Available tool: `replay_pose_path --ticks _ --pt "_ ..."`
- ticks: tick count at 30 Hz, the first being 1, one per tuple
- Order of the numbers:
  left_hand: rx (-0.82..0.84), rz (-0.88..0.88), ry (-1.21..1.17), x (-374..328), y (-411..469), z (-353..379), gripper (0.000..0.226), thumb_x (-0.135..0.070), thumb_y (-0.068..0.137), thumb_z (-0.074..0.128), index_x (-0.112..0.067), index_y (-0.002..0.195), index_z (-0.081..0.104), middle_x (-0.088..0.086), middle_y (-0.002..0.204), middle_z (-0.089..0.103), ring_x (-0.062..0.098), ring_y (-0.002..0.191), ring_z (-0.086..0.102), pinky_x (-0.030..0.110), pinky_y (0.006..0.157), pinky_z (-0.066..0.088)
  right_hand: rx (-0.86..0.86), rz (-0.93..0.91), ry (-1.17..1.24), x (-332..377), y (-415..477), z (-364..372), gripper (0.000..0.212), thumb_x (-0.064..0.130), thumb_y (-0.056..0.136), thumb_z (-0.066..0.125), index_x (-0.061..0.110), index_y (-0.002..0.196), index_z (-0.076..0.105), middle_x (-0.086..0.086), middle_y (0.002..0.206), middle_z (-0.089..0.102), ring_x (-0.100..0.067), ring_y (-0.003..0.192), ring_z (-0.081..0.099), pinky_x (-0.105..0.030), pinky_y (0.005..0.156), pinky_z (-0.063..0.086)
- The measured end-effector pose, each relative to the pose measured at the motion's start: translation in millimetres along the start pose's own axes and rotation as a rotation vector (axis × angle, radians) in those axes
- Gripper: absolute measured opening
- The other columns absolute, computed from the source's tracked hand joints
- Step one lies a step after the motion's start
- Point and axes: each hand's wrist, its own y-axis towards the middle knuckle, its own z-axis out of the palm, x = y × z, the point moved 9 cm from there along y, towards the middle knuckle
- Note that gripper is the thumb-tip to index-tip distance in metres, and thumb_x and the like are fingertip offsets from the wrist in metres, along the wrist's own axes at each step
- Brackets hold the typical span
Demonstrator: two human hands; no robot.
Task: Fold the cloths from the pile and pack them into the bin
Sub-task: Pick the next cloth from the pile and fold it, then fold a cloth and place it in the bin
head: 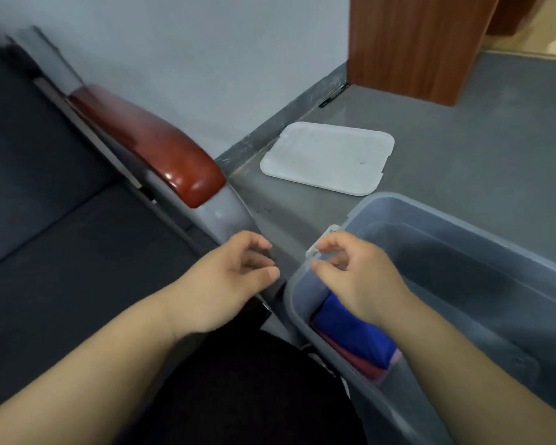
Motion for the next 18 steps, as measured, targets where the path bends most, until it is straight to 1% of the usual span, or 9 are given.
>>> replay_pose_path --ticks 1,3,6,9,12,14,16,18 --pt "-0.067 0.020 -0.021 1 -18 -18 0.036 -0.022 0.094 0.069 -0.034 0.122 0.051 -0.007 0.114 0.069 0.005 0.100 0.069 0.030 0.091 0.053 0.021 -0.071 0.002 29 -4 7 0.018 0.035 0.092 0.072 0.042 0.105 0.062 0.021 0.103 0.067 0.007 0.094 0.062 -0.020 0.087 0.048" --pt "-0.216 0.058 0.014 6 -54 -53 0.042 -0.024 0.093 0.069 -0.043 0.123 0.046 -0.013 0.116 0.066 0.000 0.103 0.067 0.026 0.090 0.052 0.077 -0.200 -0.044 82 -12 25 0.019 0.039 0.091 0.072 0.043 0.107 0.062 0.022 0.101 0.065 0.007 0.093 0.062 -0.020 0.085 0.049" --pt "-0.421 0.057 0.045 21 -114 -109 0.044 -0.029 0.092 0.070 -0.048 0.123 0.045 -0.018 0.118 0.063 -0.003 0.106 0.064 0.025 0.089 0.051 0.185 -0.382 -0.121 163 -29 62 0.022 0.043 0.092 0.070 0.043 0.112 0.063 0.024 0.101 0.061 0.008 0.091 0.060 -0.017 0.080 0.048" --pt "-0.580 0.013 0.067 47 -177 -160 0.045 -0.032 0.091 0.070 -0.048 0.124 0.045 -0.021 0.118 0.062 -0.006 0.105 0.063 0.024 0.087 0.051 0.294 -0.547 -0.179 237 -55 113 0.026 0.044 0.094 0.068 0.043 0.120 0.062 0.028 0.101 0.054 0.007 0.092 0.057 -0.016 0.079 0.047" --pt "-0.755 -0.038 0.082 78 -241 -209 0.042 -0.033 0.089 0.072 -0.048 0.121 0.048 -0.021 0.114 0.063 -0.004 0.098 0.064 0.024 0.081 0.050 0.394 -0.681 -0.231 300 -85 174 0.027 0.044 0.095 0.066 0.041 0.121 0.061 0.025 0.104 0.055 0.004 0.093 0.057 -0.019 0.081 0.050" --pt "-0.849 -0.081 0.090 102 -280 -240 0.040 -0.032 0.089 0.073 -0.047 0.118 0.049 -0.020 0.112 0.063 -0.002 0.094 0.064 0.027 0.079 0.051 0.448 -0.738 -0.241 334 -103 215 0.024 0.042 0.097 0.064 0.039 0.121 0.061 0.022 0.107 0.056 0.002 0.093 0.058 -0.024 0.084 0.053" --pt "-0.935 -0.124 0.102 128 -319 -267 0.041 -0.030 0.089 0.073 -0.046 0.119 0.049 -0.019 0.111 0.062 -0.001 0.092 0.064 0.030 0.080 0.052 0.504 -0.778 -0.246 363 -124 257 0.022 0.038 0.098 0.061 0.037 0.120 0.062 0.018 0.105 0.059 -0.001 0.092 0.059 -0.026 0.084 0.054" --pt "-1.024 -0.173 0.109 157 -360 -292 0.042 -0.028 0.089 0.075 -0.040 0.121 0.051 -0.016 0.110 0.061 -0.002 0.087 0.063 0.027 0.078 0.051 0.557 -0.809 -0.254 388 -143 301 0.019 0.035 0.099 0.060 0.036 0.118 0.062 0.016 0.103 0.060 -0.004 0.091 0.060 -0.028 0.084 0.054"
